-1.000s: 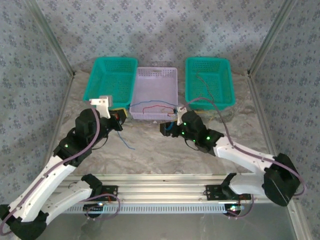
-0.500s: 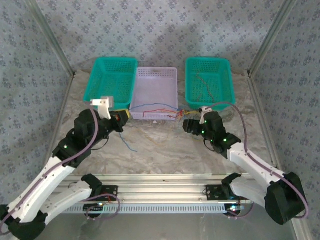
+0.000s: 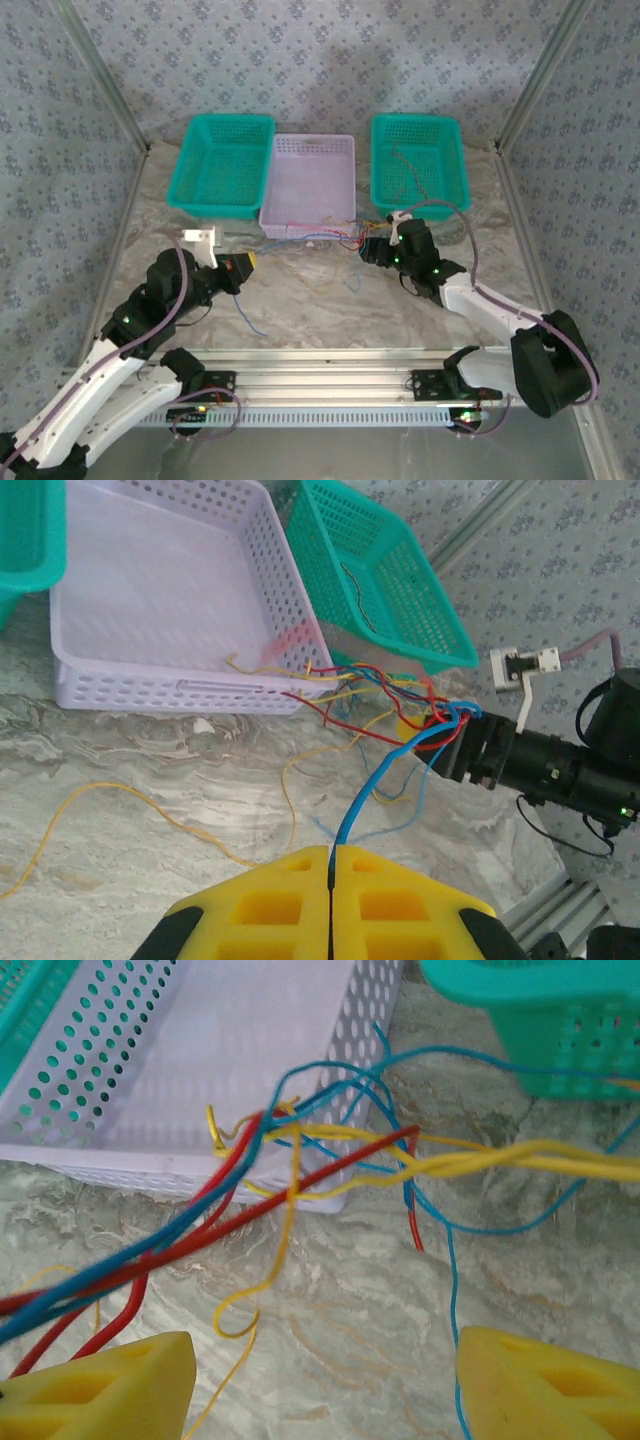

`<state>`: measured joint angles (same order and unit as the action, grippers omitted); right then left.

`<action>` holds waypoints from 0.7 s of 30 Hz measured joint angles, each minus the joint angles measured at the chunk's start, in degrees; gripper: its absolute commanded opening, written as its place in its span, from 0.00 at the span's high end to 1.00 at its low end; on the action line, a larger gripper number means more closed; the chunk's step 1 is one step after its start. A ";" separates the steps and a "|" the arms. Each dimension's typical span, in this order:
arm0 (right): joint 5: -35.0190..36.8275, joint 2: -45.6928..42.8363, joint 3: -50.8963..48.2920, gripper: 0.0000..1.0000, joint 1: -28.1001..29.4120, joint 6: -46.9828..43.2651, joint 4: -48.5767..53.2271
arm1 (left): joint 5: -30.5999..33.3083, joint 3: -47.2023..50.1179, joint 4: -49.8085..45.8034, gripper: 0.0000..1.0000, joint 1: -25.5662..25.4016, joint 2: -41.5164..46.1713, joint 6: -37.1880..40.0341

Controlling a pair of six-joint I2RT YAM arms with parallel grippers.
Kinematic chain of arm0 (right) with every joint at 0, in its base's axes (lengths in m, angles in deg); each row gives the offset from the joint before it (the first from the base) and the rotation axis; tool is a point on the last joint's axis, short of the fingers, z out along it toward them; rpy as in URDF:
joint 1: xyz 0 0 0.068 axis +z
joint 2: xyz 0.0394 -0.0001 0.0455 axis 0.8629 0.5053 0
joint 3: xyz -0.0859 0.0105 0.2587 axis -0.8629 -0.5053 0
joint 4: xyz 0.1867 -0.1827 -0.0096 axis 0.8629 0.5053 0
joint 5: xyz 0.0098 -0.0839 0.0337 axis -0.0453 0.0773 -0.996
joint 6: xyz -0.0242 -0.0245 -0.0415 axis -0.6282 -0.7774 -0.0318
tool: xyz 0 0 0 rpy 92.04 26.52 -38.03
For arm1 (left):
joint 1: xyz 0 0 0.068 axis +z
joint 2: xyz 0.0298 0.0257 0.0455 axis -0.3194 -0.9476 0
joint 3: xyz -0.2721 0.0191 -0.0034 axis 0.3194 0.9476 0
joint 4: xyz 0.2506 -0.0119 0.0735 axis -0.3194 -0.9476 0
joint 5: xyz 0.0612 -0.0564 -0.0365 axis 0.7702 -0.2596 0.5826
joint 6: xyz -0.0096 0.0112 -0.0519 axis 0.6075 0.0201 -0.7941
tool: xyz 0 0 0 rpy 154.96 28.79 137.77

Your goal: Untangle the cables

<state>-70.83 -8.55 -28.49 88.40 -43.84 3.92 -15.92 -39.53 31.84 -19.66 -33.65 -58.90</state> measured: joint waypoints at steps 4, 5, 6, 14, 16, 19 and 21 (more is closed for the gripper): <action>3.98 2.47 1.29 0.28 2.62 -3.34 -3.85 | -1.09 2.32 0.04 1.00 -0.48 0.20 -0.63; 5.20 3.26 1.79 0.29 3.56 -4.42 -4.79 | -1.29 2.84 0.04 1.00 -0.48 0.17 -0.72; 6.34 3.93 2.16 0.28 4.42 -5.27 -5.73 | -1.36 3.28 0.02 1.00 -0.48 0.20 -0.83; 14.69 12.09 4.11 0.32 8.92 -11.30 -13.99 | -5.27 5.53 1.70 1.00 -0.98 -0.24 -0.81; 16.55 13.16 4.13 0.34 8.90 -12.28 -15.15 | -6.10 5.53 1.90 1.00 -1.16 -0.24 -0.57; 19.06 13.79 4.20 0.41 8.90 -14.14 -17.33 | -7.48 5.53 1.92 1.00 -1.18 -0.31 -0.11; 20.41 13.81 4.28 0.53 8.87 -15.50 -18.53 | -8.24 5.53 1.95 1.00 -1.40 -0.48 0.28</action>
<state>-50.41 5.26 -24.20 97.28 -59.34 -14.62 -24.16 -34.00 33.79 -21.06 -34.13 -58.61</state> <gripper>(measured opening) 0.570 0.067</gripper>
